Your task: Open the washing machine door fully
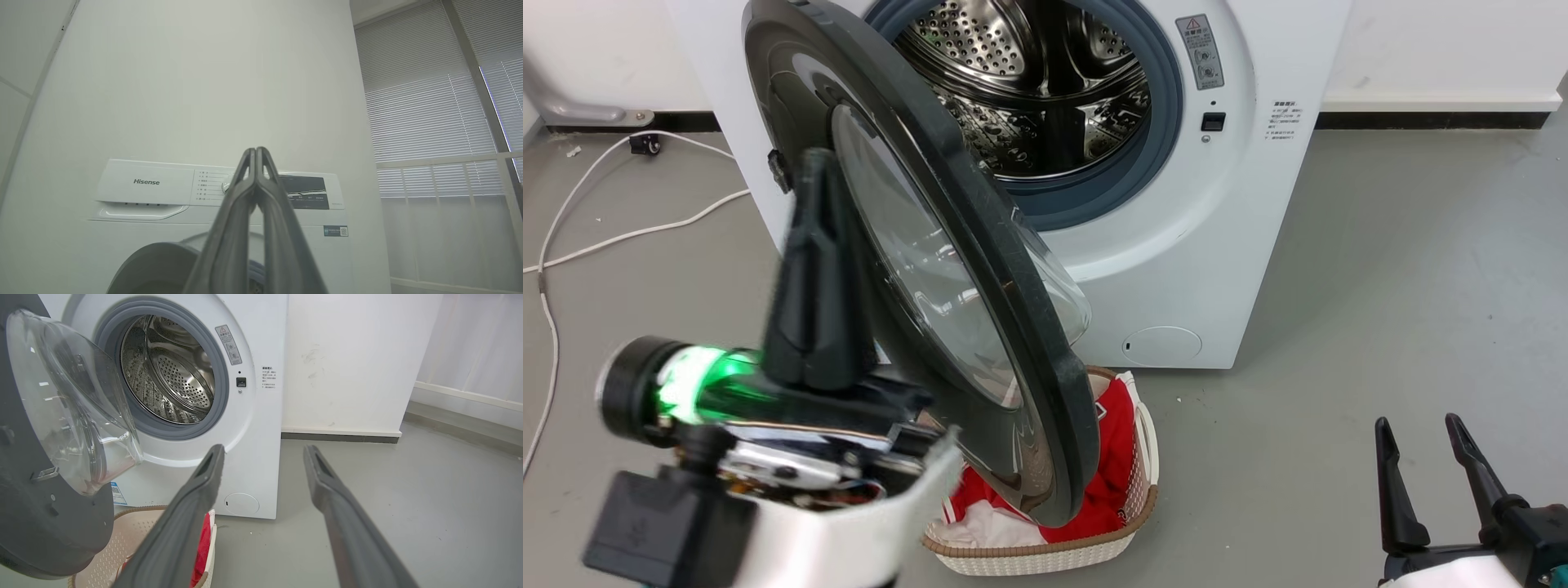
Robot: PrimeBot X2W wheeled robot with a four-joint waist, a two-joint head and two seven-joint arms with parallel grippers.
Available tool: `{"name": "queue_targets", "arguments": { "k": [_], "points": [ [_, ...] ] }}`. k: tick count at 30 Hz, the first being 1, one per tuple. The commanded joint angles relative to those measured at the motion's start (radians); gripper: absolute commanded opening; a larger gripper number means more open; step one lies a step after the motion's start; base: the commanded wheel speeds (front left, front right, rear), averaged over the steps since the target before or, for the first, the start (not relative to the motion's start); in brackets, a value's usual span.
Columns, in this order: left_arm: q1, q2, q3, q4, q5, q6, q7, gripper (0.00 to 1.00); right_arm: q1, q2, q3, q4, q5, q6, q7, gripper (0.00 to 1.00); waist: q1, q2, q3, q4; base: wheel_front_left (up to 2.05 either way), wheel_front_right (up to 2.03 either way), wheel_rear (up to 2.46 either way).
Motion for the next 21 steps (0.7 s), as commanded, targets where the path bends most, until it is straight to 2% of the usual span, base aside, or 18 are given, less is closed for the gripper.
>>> {"name": "queue_targets", "arguments": {
  "k": [1,8,14,21],
  "points": [
    [0.003,0.001,-0.023,-0.008,-0.002,-0.009,-0.001,0.0,0.008,0.004,-0.002,-0.004,0.005,-0.001,-0.001,1.0,0.0,0.0,0.0,0.001,0.0,0.0,0.0],
    [0.046,0.001,-0.182,0.016,-0.028,-0.061,0.008,0.0,0.007,0.004,-0.003,0.002,0.007,-0.001,0.002,1.0,0.0,0.0,-0.001,0.005,0.0,0.0,0.0],
    [0.106,0.005,-0.338,0.113,-0.069,-0.106,0.095,0.0,0.002,0.004,0.0,0.009,0.005,-0.001,0.001,1.0,0.0,0.0,-0.001,0.004,0.0,0.0,0.0],
    [0.17,0.032,-0.443,0.213,-0.12,-0.13,0.18,0.0,-0.002,0.003,0.003,0.019,0.007,-0.001,-0.002,1.0,0.0,0.0,-0.002,0.001,0.0,0.0,0.0]
  ]
}}
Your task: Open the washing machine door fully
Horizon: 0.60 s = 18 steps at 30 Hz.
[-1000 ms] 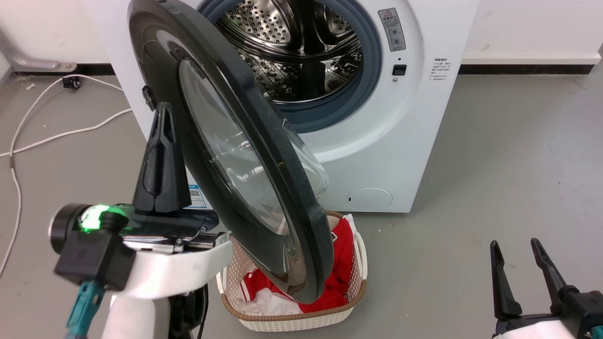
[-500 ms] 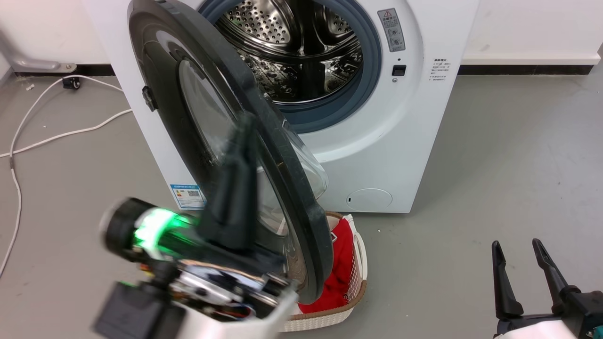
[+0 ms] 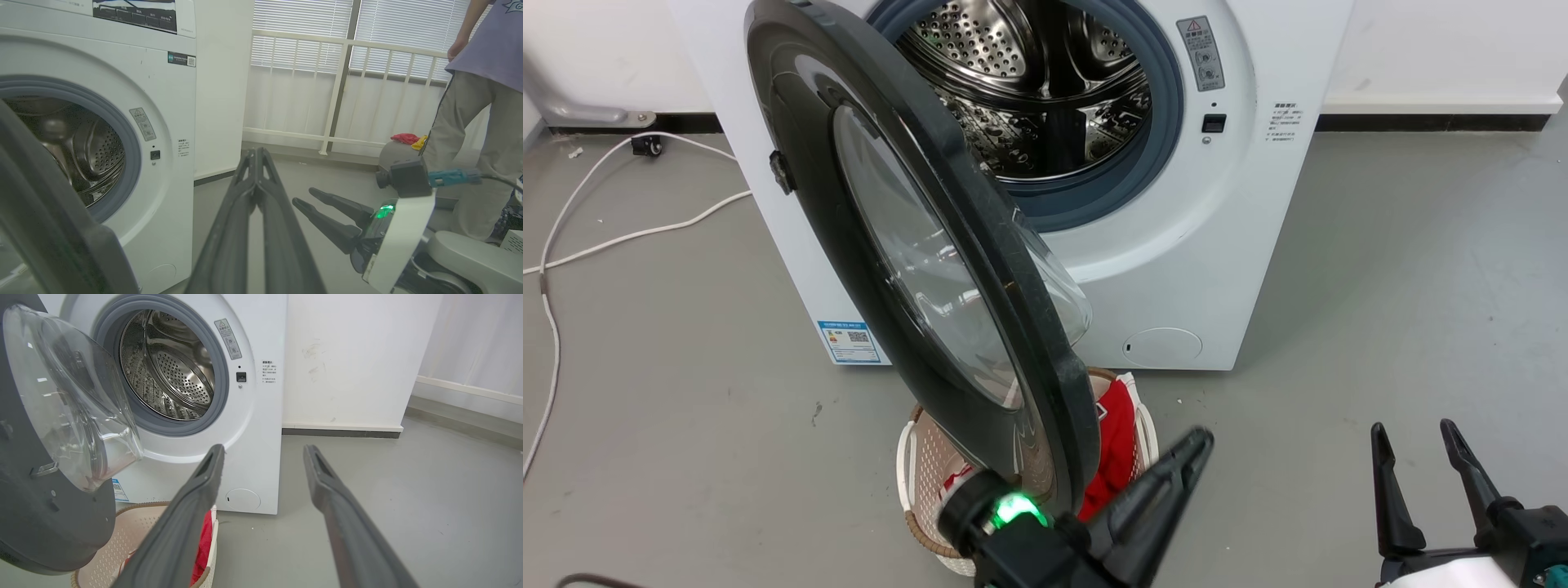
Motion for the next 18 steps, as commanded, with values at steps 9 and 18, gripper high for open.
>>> {"name": "queue_targets", "arguments": {
  "k": [9,18],
  "points": [
    [0.048,0.026,-0.021,0.108,-0.022,0.02,0.028,0.0,-0.01,0.003,0.004,0.009,0.006,-0.001,-0.006,1.0,0.0,-0.0001,0.008,-0.003,0.0,0.0,0.0],
    [-0.035,0.001,0.042,0.233,-0.026,0.072,-0.065,0.0,-0.033,0.003,0.012,0.013,0.004,-0.001,-0.002,1.0,0.0,-0.0001,0.038,-0.006,0.0,0.0,0.0]
  ]
}}
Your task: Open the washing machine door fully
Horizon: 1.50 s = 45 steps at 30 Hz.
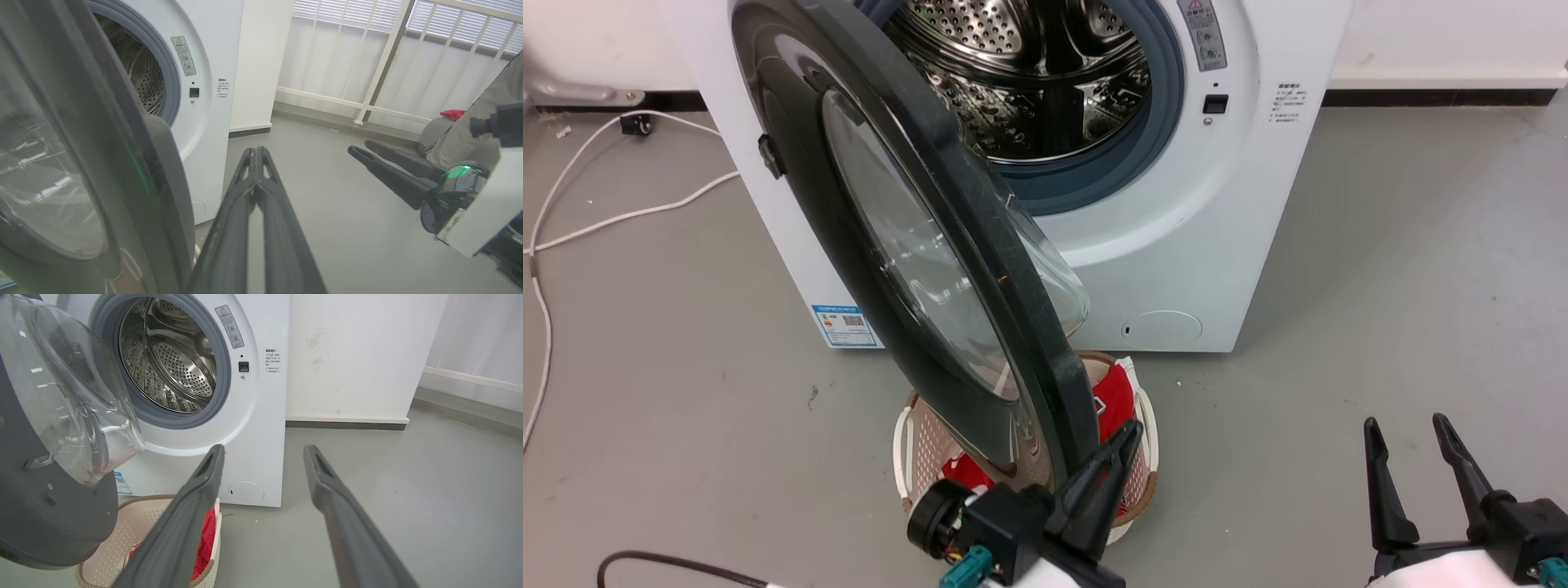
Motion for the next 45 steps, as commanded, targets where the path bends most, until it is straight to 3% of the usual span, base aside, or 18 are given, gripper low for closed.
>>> {"name": "queue_targets", "arguments": {
  "k": [1,26,37,45],
  "points": [
    [-0.026,-0.006,0.01,0.016,-0.006,0.008,-0.013,0.0,-0.02,0.003,0.001,0.001,-0.003,-0.001,0.0,1.0,0.0,0.0,0.007,-0.004,0.0,0.0,0.0],
    [-0.136,-0.024,0.028,0.197,-0.066,0.058,-0.044,0.0,-0.044,0.003,0.02,0.034,0.019,-0.001,-0.007,1.0,0.0,0.0,0.027,-0.022,0.0,0.0,0.0],
    [-0.074,0.013,0.078,0.175,-0.071,0.145,-0.021,0.0,-0.04,0.003,0.028,0.049,0.021,-0.001,-0.015,1.0,0.0,0.0,0.015,-0.014,0.0,0.0,0.0],
    [0.025,0.055,0.105,0.041,-0.062,0.224,0.009,0.0,-0.018,0.003,0.025,0.051,0.013,-0.001,-0.012,1.0,0.0,0.0,-0.006,0.006,0.0,0.0,0.0]
  ]
}}
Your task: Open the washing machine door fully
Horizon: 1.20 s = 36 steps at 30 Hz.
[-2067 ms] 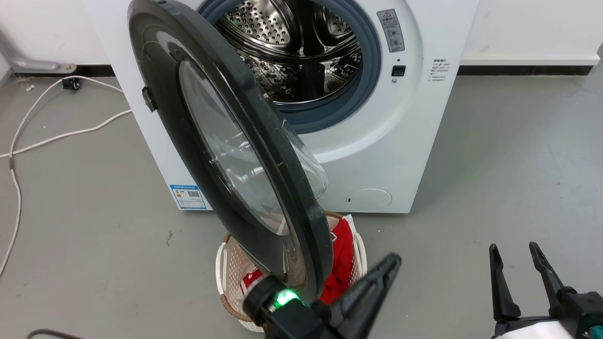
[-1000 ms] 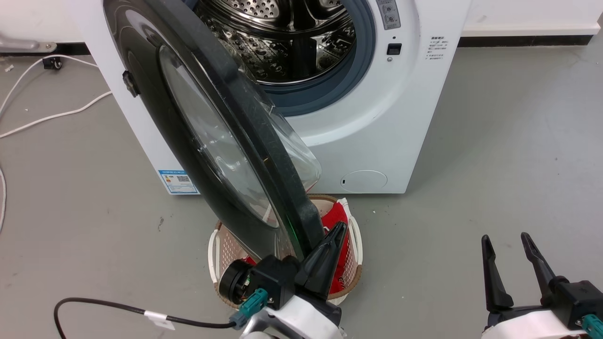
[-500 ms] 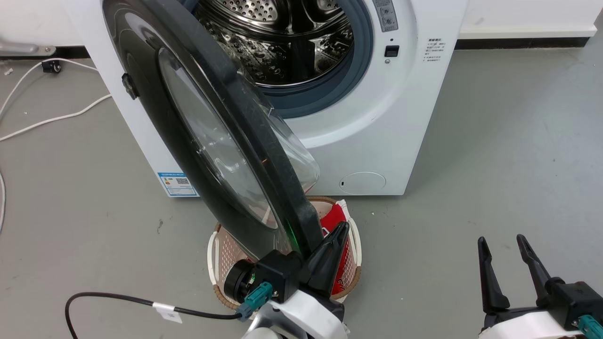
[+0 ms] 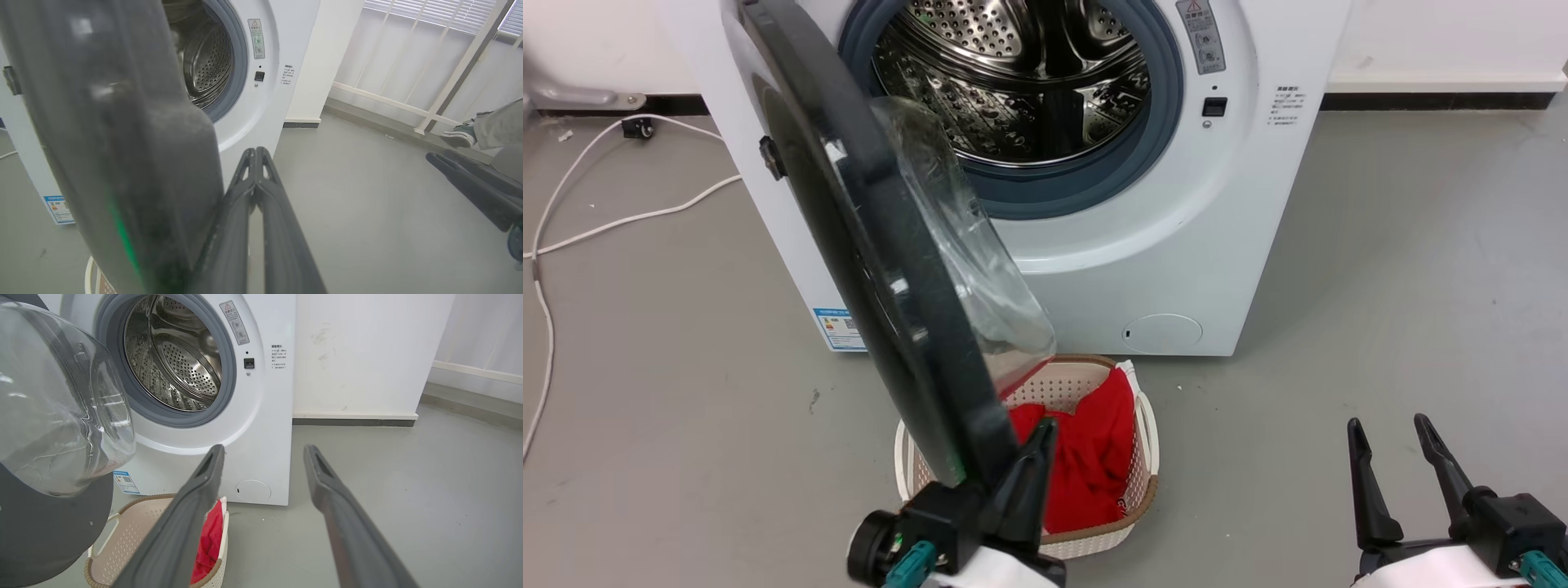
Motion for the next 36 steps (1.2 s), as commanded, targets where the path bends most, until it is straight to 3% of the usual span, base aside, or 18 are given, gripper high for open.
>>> {"name": "queue_targets", "arguments": {
  "k": [1,10,19,28,36],
  "points": [
    [0.014,0.028,0.038,-0.007,0.001,0.027,0.005,0.0,0.01,0.003,0.001,-0.002,-0.005,-0.001,0.0,1.0,0.0,0.0,-0.004,0.005,0.0,0.0,0.0],
    [0.133,0.066,0.058,-0.153,0.036,0.12,0.021,0.0,0.033,0.003,-0.015,-0.017,-0.006,-0.001,0.008,1.0,0.0,0.0,-0.015,0.057,0.0,0.0,0.0],
    [0.197,0.105,0.101,-0.234,0.032,0.164,0.024,0.0,0.043,0.003,-0.022,-0.047,-0.009,-0.001,0.016,1.0,0.0,0.0,-0.011,0.18,0.0,0.0,0.0],
    [0.188,0.125,0.186,-0.195,-0.05,0.142,-0.008,0.0,0.027,0.002,-0.025,-0.078,-0.012,-0.001,0.027,1.0,0.0,0.0,0.008,0.273,0.0,0.0,0.0],
    [0.138,0.156,0.289,-0.097,-0.128,0.109,-0.051,0.0,0.007,0.002,-0.013,-0.09,-0.017,-0.001,0.036,1.0,0.0,0.0,0.034,0.274,0.0,0.0,0.0]
  ]
}}
